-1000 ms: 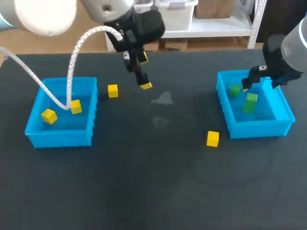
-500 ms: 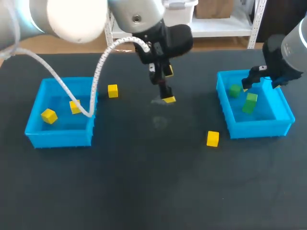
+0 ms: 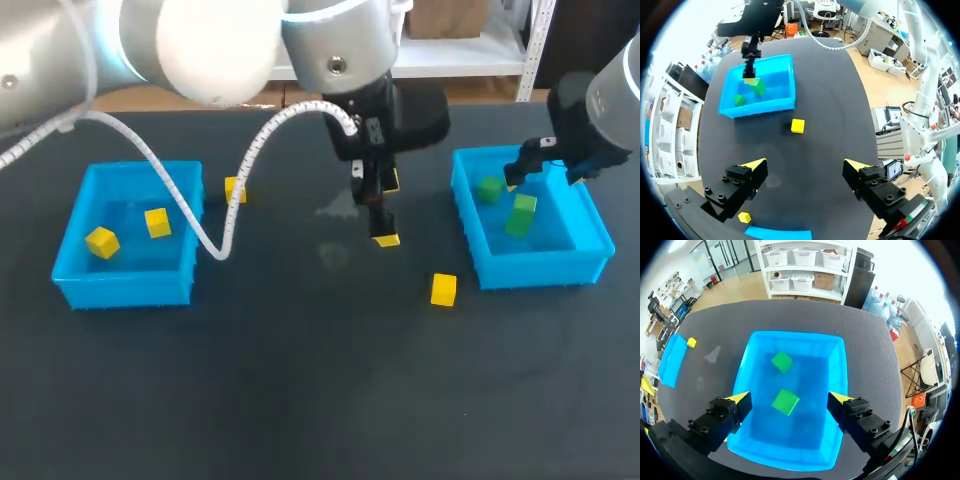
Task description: Put the green cubes in the right bin and the yellow cubes in the left bin.
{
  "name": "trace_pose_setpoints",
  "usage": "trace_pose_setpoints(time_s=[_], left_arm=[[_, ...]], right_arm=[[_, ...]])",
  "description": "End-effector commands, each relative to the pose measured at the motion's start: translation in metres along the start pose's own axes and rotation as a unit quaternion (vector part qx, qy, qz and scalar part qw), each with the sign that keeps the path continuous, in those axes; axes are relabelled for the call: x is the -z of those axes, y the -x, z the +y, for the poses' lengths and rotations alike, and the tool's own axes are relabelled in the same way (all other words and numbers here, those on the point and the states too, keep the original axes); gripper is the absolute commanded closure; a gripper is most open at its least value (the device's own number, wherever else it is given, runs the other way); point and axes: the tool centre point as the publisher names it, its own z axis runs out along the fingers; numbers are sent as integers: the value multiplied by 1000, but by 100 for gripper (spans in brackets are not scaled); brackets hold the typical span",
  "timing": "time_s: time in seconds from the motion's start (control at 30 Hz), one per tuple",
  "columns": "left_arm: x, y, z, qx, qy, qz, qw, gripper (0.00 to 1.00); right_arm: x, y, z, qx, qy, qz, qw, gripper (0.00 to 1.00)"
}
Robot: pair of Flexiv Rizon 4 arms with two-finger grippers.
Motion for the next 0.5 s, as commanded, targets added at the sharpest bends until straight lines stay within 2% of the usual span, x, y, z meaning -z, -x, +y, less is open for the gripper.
trace_pose_setpoints(time_s=[0.03, 0.3, 0.5], left_arm=[[-8, 6, 3, 0, -5, 5, 1000, 0], [-25, 12, 0, 3, -12, 18, 1000, 0], [-39, 18, -9, -6, -25, 27, 999, 0]], right_arm=[[0, -1, 0, -1, -1, -2, 1000, 0], [0, -1, 0, -1, -1, -2, 1000, 0], [0, -1, 0, -1, -1, -2, 1000, 0]])
